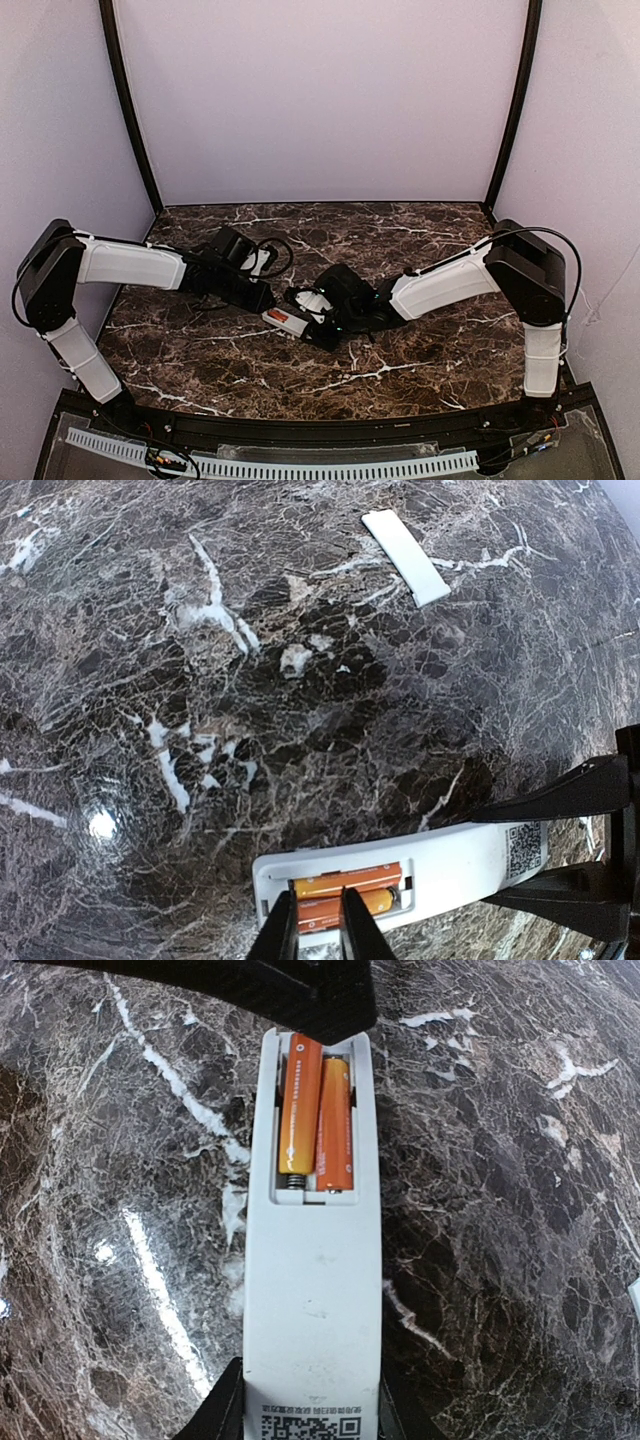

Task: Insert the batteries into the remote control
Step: Load the battery into the battery compartment.

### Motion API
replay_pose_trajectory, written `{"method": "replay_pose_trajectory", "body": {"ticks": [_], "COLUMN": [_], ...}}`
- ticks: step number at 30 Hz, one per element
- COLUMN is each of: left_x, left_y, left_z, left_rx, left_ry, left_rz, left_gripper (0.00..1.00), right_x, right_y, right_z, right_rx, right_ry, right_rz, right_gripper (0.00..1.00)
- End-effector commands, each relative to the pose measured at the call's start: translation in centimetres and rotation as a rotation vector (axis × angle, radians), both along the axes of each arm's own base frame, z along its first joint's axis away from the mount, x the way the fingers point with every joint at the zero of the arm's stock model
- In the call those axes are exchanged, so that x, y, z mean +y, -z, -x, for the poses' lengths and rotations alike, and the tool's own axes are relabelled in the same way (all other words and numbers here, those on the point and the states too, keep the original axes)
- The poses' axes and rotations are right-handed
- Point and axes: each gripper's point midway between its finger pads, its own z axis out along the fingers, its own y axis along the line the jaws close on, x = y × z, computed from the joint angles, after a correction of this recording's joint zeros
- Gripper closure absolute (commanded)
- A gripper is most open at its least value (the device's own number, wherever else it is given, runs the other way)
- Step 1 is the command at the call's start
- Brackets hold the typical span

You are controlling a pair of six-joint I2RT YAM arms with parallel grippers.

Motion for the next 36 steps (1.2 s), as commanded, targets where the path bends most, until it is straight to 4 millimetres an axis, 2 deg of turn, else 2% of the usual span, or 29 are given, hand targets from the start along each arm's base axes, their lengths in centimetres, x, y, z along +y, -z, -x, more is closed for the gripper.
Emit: {"method": "replay_pose_trajectory", "body": {"ticks": [1, 16, 25, 36], "left_x": [0.6, 0.7, 0.6, 0.7], "left_y": [1.2, 1.9, 2.5, 3.6], "left_z": [1.1, 1.3, 1.6, 3.2], "left_rx": [0.043, 0.058, 0.073, 0.109], "left_ry": [0.004, 0.004, 0.015, 0.041], "left_rz": [-0.025, -0.032, -0.035, -0.063], "left_gripper": [0.84, 0.84, 0.89, 0.93], "right_x": [-1.0, -1.0, -1.1, -1.0], "right_y": [2.1, 2.2, 2.4, 2.4], "right_z": [1.1, 1.2, 1.3, 1.1], "right_rx": [0.048, 0.051, 0.056, 0.051], "right_ry": [-0.005, -0.005, -0.003, 0.002], "right_rz": [0.072, 0.074, 0.075, 0.078], "right_gripper": [0.97, 0.98, 0.98, 0.98]}}
